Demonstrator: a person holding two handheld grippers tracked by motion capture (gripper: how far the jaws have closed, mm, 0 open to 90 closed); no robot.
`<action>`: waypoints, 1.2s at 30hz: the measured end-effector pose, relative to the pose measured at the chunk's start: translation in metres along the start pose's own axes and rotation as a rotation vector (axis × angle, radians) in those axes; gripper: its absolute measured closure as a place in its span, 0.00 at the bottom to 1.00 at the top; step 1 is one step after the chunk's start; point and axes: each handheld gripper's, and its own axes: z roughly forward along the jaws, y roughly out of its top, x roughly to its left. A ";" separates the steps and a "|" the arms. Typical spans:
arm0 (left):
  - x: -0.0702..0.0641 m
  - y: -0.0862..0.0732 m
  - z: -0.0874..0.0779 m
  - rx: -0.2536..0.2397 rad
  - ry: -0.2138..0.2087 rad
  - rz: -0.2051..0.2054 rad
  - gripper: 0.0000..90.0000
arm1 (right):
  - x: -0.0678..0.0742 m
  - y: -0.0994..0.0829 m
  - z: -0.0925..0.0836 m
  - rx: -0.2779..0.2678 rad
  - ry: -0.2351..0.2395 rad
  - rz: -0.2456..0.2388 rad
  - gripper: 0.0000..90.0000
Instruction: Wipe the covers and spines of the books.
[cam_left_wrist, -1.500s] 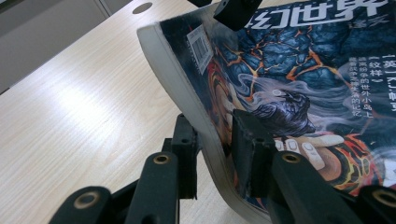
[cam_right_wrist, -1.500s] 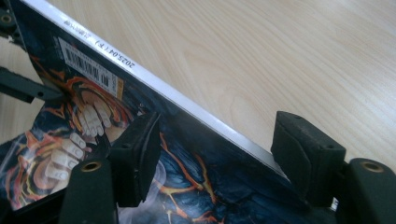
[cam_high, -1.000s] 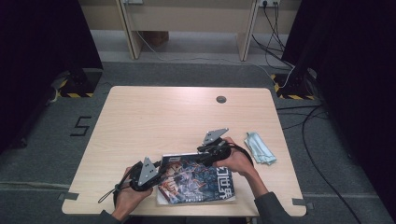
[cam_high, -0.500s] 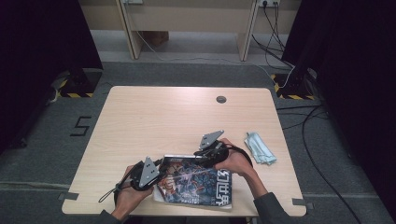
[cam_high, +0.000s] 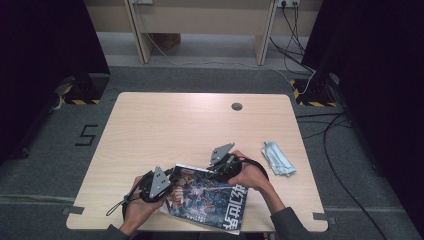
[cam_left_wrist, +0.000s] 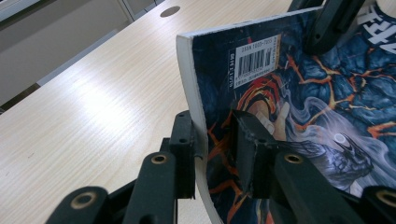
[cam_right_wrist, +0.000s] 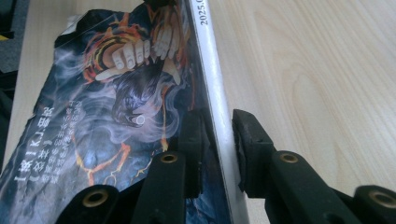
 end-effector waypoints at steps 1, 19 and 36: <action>0.000 0.000 0.000 0.002 0.000 0.001 0.77 | 0.000 0.000 0.000 -0.002 0.006 -0.007 0.84; 0.017 -0.012 -0.004 0.020 -0.001 -0.103 0.67 | 0.003 0.010 -0.010 0.087 0.020 0.028 0.92; 0.025 -0.046 -0.014 0.267 -0.028 -0.281 0.39 | -0.013 0.012 -0.033 0.082 -0.061 0.095 0.92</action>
